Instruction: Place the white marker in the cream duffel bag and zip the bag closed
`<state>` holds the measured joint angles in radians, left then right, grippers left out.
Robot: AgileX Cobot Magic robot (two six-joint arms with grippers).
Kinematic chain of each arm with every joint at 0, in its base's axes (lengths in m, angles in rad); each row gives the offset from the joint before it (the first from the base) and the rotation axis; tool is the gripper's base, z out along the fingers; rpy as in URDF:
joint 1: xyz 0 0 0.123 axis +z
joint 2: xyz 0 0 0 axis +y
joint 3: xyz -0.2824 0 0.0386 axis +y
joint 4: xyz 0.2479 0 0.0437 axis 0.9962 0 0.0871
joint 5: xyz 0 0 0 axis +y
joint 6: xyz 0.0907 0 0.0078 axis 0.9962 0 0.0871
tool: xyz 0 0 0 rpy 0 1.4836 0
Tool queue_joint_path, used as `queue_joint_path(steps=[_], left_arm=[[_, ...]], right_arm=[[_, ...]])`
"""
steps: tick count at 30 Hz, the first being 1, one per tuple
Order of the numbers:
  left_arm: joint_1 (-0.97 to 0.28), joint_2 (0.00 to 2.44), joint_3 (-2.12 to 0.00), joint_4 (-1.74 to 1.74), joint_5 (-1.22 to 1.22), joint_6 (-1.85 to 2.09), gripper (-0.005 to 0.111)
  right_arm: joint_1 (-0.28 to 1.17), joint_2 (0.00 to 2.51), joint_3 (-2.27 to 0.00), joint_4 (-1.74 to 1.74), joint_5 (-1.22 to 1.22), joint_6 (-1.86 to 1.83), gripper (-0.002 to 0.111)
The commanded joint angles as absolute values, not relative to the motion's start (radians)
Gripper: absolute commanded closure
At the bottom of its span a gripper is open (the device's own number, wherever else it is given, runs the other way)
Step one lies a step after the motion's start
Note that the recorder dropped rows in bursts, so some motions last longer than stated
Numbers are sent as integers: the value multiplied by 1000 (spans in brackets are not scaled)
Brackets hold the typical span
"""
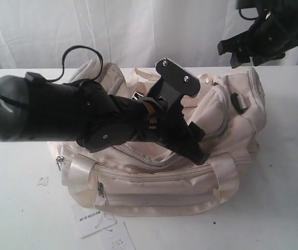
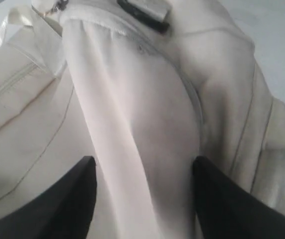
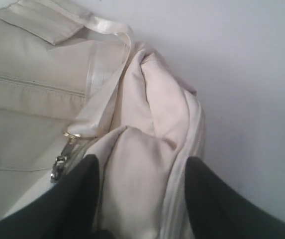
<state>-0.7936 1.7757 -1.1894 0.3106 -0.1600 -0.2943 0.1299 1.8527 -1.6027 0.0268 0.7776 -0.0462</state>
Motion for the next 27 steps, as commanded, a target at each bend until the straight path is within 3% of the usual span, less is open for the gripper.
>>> queue_joint_path(steps=[1, 4, 12, 20, 27], left_arm=[[-800, 1732, -1202, 315, -141, -283, 46], [-800, 1695, -1202, 315, -114, -229, 53], [-800, 1644, -1200, 315, 38, 61, 107], [-768, 1618, -1200, 318, 33, 66, 107], [-571, 1611, -1200, 315, 91, -33, 107]], right_arm=[[119, 1840, -1605, 26, 849, -49, 58], [119, 1834, -1605, 23, 874, -49, 62], [119, 1752, -1605, 23, 929, -49, 71], [119, 1737, -1605, 23, 1126, -49, 76], [119, 1718, -1605, 8, 1203, -83, 76]])
